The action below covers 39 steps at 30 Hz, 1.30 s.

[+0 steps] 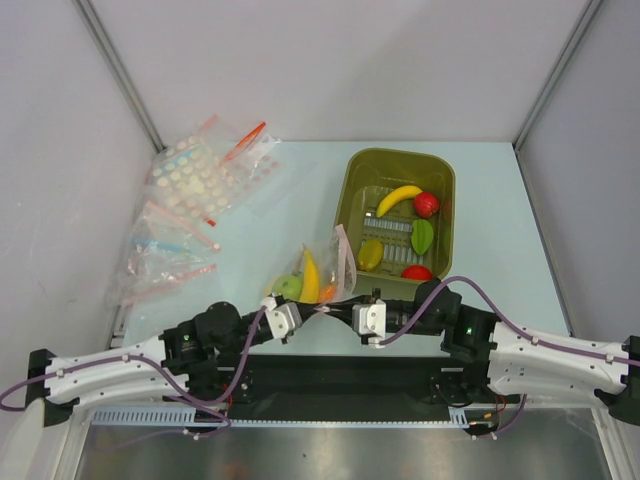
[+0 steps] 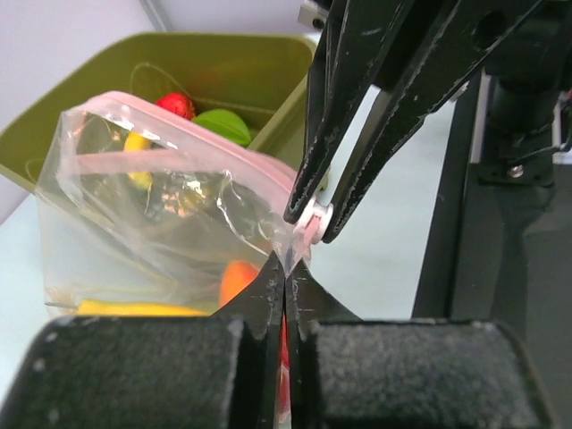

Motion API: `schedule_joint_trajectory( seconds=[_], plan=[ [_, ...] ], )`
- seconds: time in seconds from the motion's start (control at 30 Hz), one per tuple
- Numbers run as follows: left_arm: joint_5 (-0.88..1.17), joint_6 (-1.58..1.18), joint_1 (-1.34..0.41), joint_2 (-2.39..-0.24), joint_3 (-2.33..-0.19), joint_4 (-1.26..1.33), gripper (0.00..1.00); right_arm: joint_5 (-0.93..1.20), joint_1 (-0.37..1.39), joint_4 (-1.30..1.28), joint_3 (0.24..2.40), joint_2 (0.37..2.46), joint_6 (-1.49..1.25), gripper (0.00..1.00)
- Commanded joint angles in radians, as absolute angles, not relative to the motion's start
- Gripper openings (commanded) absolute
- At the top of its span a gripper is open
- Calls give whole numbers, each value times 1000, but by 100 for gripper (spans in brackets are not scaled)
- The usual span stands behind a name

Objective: Place the food in the zip-top bag and seal the zipper
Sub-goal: Zip the zipper food storage bag at the center of the board.

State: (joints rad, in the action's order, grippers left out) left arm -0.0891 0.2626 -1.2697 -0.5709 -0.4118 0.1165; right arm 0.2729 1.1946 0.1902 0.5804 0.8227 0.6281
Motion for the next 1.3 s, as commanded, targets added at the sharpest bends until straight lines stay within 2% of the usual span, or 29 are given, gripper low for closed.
schedule_joint_trajectory(
  seconds=[0.0,0.43,0.67,0.87,1.0,1.27],
  plan=[
    [-28,249,-1275,-494,-430,190,0,267,1197,212,614,808,615,0],
    [3,219,-1284,-324,-423,161,0,195,1197,218,614,798,592,0],
    [-198,209,-1295,-157,-403,133,0,155,1197,175,650,787,551,0],
    [-397,187,-1296,-20,-371,120,0,146,1197,13,810,847,404,0],
    [-517,169,-1296,30,-365,89,0,69,1197,5,825,874,384,0],
    [-758,132,-1301,84,-362,43,0,-55,1195,-172,893,908,364,1]
  ],
)
